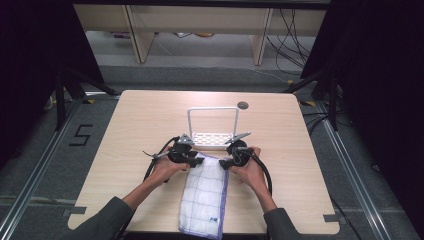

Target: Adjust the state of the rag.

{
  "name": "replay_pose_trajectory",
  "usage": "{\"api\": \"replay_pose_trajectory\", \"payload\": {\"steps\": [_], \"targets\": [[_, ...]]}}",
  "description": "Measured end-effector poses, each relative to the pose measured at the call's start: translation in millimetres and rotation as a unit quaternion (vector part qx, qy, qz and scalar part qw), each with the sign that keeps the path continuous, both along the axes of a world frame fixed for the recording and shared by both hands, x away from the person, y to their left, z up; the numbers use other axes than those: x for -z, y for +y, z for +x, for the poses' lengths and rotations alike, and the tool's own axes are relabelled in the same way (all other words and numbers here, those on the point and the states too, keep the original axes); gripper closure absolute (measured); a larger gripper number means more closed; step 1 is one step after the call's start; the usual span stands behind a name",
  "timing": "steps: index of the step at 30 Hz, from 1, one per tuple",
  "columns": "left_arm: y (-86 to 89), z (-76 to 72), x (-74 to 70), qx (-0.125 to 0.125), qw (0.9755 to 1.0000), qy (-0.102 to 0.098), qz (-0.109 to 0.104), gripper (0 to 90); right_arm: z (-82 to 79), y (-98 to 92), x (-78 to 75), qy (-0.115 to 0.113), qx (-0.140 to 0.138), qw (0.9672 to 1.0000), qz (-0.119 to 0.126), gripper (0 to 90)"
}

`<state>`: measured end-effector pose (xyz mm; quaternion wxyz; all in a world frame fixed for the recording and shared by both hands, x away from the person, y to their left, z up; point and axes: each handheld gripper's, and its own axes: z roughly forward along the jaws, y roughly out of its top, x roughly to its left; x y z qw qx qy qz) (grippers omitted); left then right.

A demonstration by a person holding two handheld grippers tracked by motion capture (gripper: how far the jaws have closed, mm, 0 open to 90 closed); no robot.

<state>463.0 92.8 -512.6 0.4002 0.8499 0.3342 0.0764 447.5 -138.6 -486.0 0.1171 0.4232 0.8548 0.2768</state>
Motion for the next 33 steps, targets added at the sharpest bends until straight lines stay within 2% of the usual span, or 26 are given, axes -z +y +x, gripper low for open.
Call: {"api": "replay_pose_trajectory", "payload": {"steps": [3, 4, 5, 10, 11, 16, 17, 18, 21, 23, 24, 25, 27, 28, 29, 33], "targets": [[0.6, 0.1, 0.4, 0.005, 1.0, -0.001, -0.001, 71.7, 1.5, 0.1, 3.0, 0.004, -0.003, 1.0, -0.006, 40.5], [0.2, -0.2, 0.7, 0.003, 1.0, -0.005, -0.005, 71.7, 1.5, 0.1, 3.0, 0.004, -0.003, 1.0, -0.006, 40.5], [1.0, -0.1, 0.3, 0.008, 0.9999, -0.006, -0.003, 75.4, 0.4, 0.0, 2.8, 0.009, 0.005, 0.9999, -0.013, 40.6], [2.0, 0.0, 0.4, 0.014, 0.9998, -0.009, -0.006, 79.6, 0.5, 0.1, 5.5, 0.007, 0.007, 0.9996, -0.026, 42.9], [0.8, -0.6, 1.1, 0.009, 0.9998, -0.009, -0.015, 80.1, 2.1, -0.9, 6.7, -0.001, -0.003, 0.9996, -0.028, 44.1], [1.2, -0.9, 0.9, 0.011, 0.9998, -0.01, -0.014, 81.4, -0.1, 1.1, 7.2, 0.011, 0.002, 0.9997, -0.021, 49.1], [1.3, -0.8, 1.1, 0.011, 0.9998, -0.009, -0.015, 81.5, -1.3, 1.7, 7.6, 0.018, 0.008, 0.9997, -0.011, 51.8], [2.7, -0.3, 0.5, 0.016, 0.9998, -0.01, -0.008, 81.5, -0.1, 0.0, 7.8, 0.013, 0.002, 0.9998, -0.014, 52.2], [2.9, -0.5, 0.4, 0.015, 0.9998, -0.011, -0.007, 81.9, -2.1, -1.3, 8.8, 0.014, 0.011, 0.9998, -0.006, 52.7], [3.5, 0.4, 0.6, 0.019, 0.9997, -0.01, -0.009, 82.0, -2.1, -1.9, 9.1, 0.011, 0.006, 0.9999, -0.002, 53.0], [3.6, 0.2, 0.6, 0.018, 0.9998, -0.009, -0.009, 82.1, -1.8, -2.4, 9.7, 0.005, -0.003, 1.0, -0.001, 57.9], [3.6, 0.1, 0.6, 0.017, 0.9998, -0.009, -0.01, 82.1, -1.8, -2.4, 9.7, 0.005, -0.003, 1.0, -0.001, 57.9], [3.7, 0.1, 0.7, 0.018, 0.9997, -0.009, -0.01, 82.3, -3.8, -0.4, 8.7, 0.015, 0.003, 0.9999, 0.001, 62.3], [3.9, 0.2, 0.8, 0.018, 0.9997, -0.009, -0.011, 82.5, -4.7, 1.1, 8.5, 0.021, 0.001, 0.9998, 0.008, 68.6], [3.9, 0.1, 0.9, 0.017, 0.9997, -0.01, -0.011, 82.5, -4.7, 1.1, 8.5, 0.021, 0.001, 0.9998, 0.008, 68.6], [3.3, -0.5, 0.4, 0.017, 0.9997, -0.011, -0.011, 82.7, -3.5, -1.0, 9.4, 0.015, -0.021, 0.9995, 0.018, 77.9]]}}
